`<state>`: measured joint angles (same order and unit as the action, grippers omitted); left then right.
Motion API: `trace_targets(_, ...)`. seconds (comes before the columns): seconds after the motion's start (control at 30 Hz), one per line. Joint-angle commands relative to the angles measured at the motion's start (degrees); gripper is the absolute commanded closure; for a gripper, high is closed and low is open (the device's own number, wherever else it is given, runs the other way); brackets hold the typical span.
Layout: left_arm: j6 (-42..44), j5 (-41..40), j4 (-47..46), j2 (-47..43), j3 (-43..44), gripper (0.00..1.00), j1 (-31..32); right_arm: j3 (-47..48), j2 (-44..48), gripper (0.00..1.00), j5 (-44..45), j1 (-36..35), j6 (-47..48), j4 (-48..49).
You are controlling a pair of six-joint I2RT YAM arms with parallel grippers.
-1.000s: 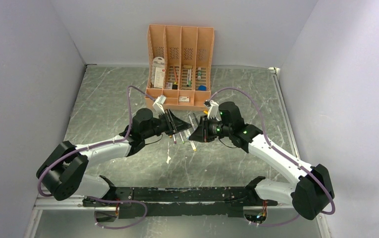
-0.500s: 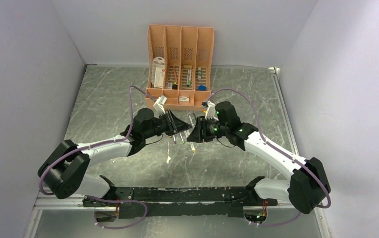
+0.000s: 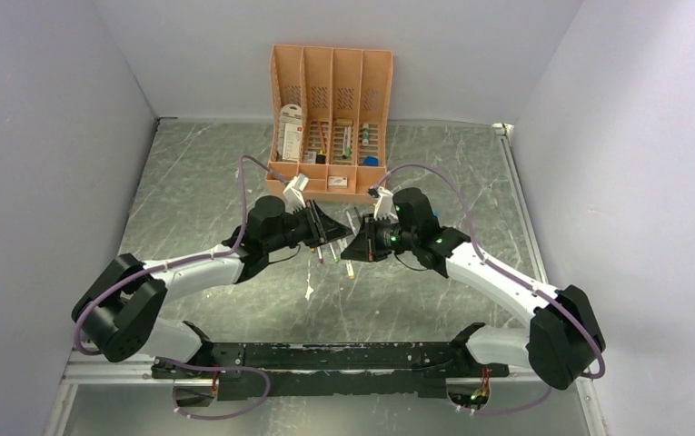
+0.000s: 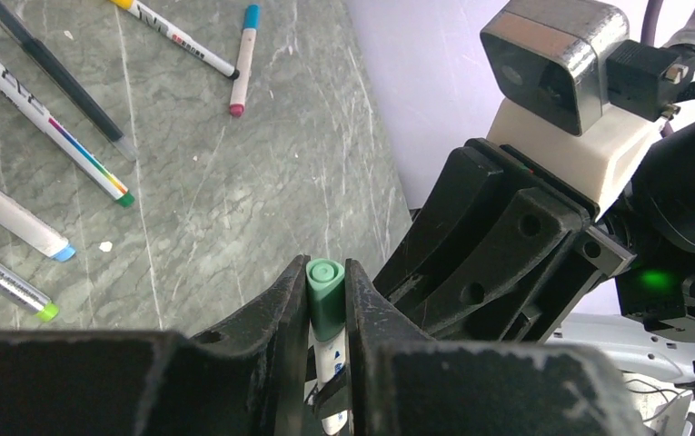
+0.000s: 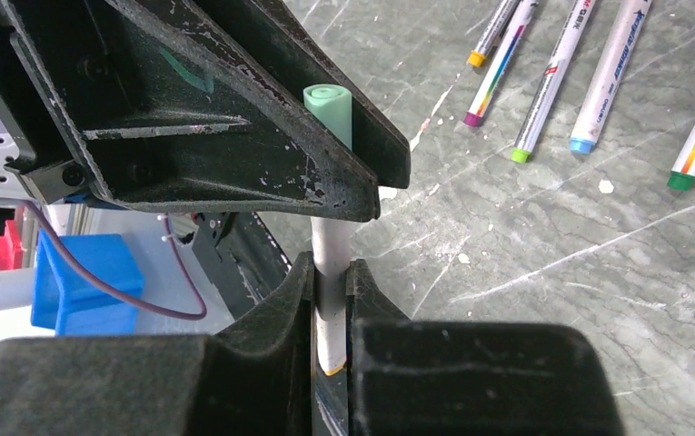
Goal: Open the pen caps
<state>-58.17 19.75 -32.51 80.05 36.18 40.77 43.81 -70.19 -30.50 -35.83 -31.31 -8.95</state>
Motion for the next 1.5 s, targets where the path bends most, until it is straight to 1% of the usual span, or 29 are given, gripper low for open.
trace_targets(0.0, 2.6, -1.5, 0.4, 0.2, 3.3, 0.81, 0.5, -2.2, 1.7, 1.0, -1.4, -1.1, -1.2, 1.9)
trace_targets(0.27, 6.6, -5.3, 4.8, 0.2, 7.1, 0.81, -0.3, -5.1, 4.0, 1.0, -0.7, -2.9, -3.3, 2.7)
trace_targets(0.4, 7.9, -6.1, 6.2, 0.7, 9.1, 0.81, -1.9, -6.9, 6.0, 1.0, 0.2, -4.5, -4.7, 3.1)
trace_targets(0.63, 8.4, -5.1, 6.4, 1.8, 11.2, 0.81, -6.9, -11.1, 9.1, 1.0, 1.8, -8.3, -8.2, 4.8)
trace_targets(0.83, 8.8, -3.9, 6.3, 2.6, 12.6, 0.81, -11.7, -12.6, 11.3, 1.0, 4.2, -11.2, -10.2, 4.3)
trace_targets(1.0, 9.8, -3.2, 8.8, 2.0, 13.3, 0.81, -16.4, -13.1, 12.2, 1.0, 5.8, -12.4, -11.0, 4.2)
trace_targets(1.13, 12.2, -3.8, 15.4, -0.9, 13.1, 0.8, -18.5, -8.3, 9.2, 1.0, 10.0, -12.4, -6.5, -2.0)
trace_targets(1.23, 14.1, -4.5, 20.6, -3.6, 12.4, 0.8, -18.7, -2.8, 5.2, 1.0, 15.6, -12.2, -2.4, -7.3)
trace_targets(1.33, 15.1, -5.5, 24.5, -6.8, 10.6, 0.8, -18.9, 3.2, -0.5, 1.0, 21.3, -12.0, 1.4, -11.3)
trace_targets(1.47, 15.7, -5.8, 27.6, -10.3, 8.8, 0.79, -19.0, 10.9, -9.4, 1.0, 26.8, -11.2, 5.4, -13.6)
